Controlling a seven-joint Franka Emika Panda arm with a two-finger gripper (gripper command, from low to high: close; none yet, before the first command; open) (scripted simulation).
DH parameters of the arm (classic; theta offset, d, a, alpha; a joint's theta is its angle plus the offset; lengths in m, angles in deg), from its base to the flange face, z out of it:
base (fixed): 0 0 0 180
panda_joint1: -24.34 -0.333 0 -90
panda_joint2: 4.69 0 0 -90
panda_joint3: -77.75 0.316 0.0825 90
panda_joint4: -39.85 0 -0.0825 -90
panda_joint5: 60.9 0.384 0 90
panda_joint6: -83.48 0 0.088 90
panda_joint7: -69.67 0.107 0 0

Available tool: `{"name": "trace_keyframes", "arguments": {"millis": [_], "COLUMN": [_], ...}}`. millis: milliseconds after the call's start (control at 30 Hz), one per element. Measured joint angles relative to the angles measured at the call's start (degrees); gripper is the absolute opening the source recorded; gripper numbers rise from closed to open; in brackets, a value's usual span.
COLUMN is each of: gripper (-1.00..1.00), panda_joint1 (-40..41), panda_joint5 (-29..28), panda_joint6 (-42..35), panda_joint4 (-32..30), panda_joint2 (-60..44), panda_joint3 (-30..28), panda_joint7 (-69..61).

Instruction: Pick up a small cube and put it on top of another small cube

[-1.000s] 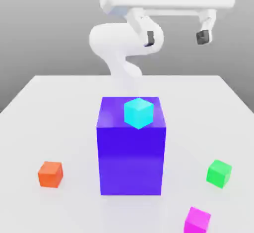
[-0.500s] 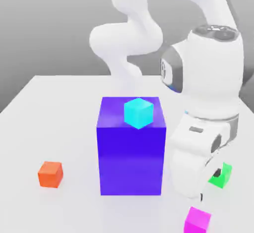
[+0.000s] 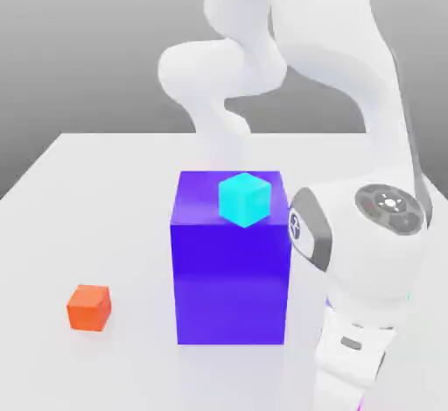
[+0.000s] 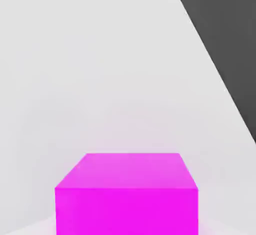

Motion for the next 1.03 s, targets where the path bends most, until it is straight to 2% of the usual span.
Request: {"name": "trace_keyframes", "arguments": {"millis": [100,267,400,467,600,633,867,1033], "gripper": [-1.0,-1.0,-1.0,-1.0,-1.0,1.0,1.0,1.0], "panda_joint1": [-0.34,-4.4,-10.78,-14.83,-13.32,-13.52,-13.47,-13.42], "panda_joint5": [-0.2,-2.0,-0.68,-1.02,-3.64,-4.19,-4.1,-0.9], "panda_joint6": [-3.76,-5.15,-5.73,-3.58,3.62,4.85,4.88,-3.52], "panda_joint4": [-1.8,-10.51,-18.01,-19.41,-19.49,-19.44,-19.45,-19.93], "panda_joint2": [5.86,15.87,24.02,23.27,16.1,14.81,14.87,23.85], "panda_joint3": [0.36,5.7,10.04,9.88,7.54,7.15,7.18,7.96], "panda_joint7": [-0.3,-5.93,-12.96,-13.96,-12.47,-12.08,-12.17,-14.47]}}
